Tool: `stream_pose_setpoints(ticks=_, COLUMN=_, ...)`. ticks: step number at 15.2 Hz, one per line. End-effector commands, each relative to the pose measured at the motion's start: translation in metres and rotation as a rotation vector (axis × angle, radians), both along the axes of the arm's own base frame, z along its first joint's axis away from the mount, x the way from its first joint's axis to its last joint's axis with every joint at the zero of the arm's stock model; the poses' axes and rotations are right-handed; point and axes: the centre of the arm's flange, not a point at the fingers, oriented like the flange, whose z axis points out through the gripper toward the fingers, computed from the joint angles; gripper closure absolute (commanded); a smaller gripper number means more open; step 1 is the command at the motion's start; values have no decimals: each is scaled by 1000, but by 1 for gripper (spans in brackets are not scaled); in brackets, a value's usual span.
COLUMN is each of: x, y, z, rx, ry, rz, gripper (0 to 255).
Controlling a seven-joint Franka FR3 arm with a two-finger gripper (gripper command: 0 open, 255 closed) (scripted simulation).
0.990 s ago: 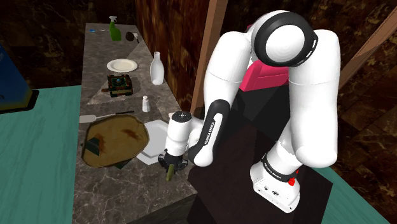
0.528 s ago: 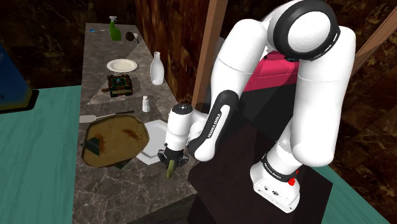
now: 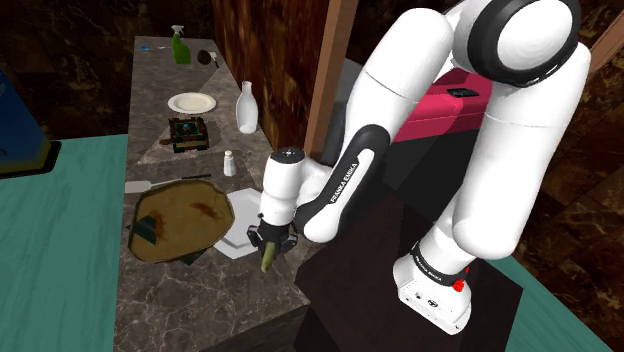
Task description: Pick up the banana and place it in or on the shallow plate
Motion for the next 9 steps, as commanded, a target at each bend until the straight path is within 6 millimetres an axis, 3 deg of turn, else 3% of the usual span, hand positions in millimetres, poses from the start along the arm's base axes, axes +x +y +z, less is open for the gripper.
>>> stream_pose_setpoints(ticks=1, x=21, y=-5, z=2, rx=0, ry=0, rz=0, gripper=255)
stream_pose_setpoints(ticks=9, x=124, y=-24, z=0, rx=0, ry=0, rz=0, gripper=255)
